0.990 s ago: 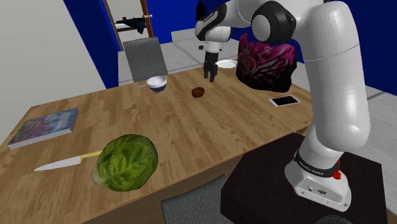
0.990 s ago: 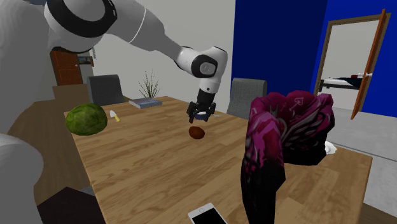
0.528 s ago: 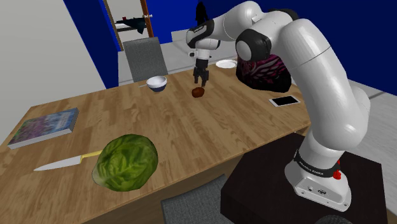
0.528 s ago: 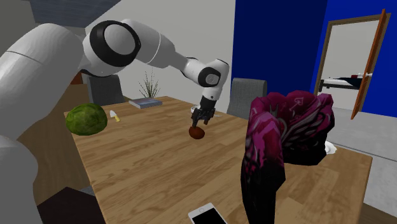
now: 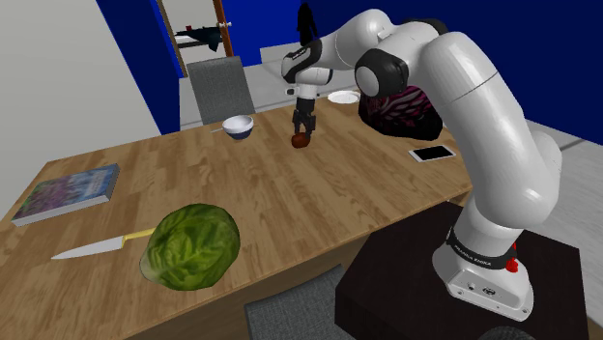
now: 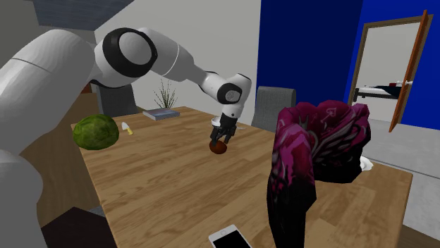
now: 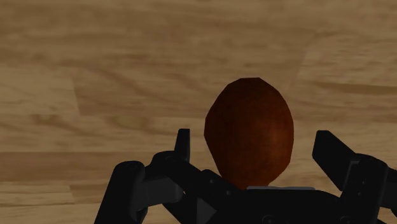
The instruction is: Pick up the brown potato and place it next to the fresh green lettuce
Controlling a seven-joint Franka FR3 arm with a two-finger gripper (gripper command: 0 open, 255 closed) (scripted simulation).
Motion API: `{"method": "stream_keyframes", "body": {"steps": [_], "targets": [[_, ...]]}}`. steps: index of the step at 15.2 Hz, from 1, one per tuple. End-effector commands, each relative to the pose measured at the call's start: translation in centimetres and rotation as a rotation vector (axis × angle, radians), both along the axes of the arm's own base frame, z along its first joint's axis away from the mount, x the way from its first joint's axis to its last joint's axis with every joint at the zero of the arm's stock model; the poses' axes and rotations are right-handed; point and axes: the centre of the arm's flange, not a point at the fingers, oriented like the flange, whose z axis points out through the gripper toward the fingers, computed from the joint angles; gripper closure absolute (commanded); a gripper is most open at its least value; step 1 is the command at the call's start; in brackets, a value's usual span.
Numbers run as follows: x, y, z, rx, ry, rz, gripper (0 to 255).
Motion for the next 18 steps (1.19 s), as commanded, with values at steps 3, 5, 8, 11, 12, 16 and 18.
{"method": "stream_keyframes", "body": {"steps": [3,5,8,11,12,16,18], "targets": [[0.0,0.0,-0.1,0.000,0.000,0.000,0],[0.0,0.0,-0.1,0.000,0.000,0.000,0],[0.0,0.0,-0.1,0.000,0.000,0.000,255],[0.0,0.0,-0.1,0.000,0.000,0.000,255],[0.0,0.0,-0.1,0.000,0.000,0.000,255],[0.0,0.0,0.4,0.000,0.000,0.000,255],[0.0,0.0,1.5,0.000,0.000,0.000,255]]}}
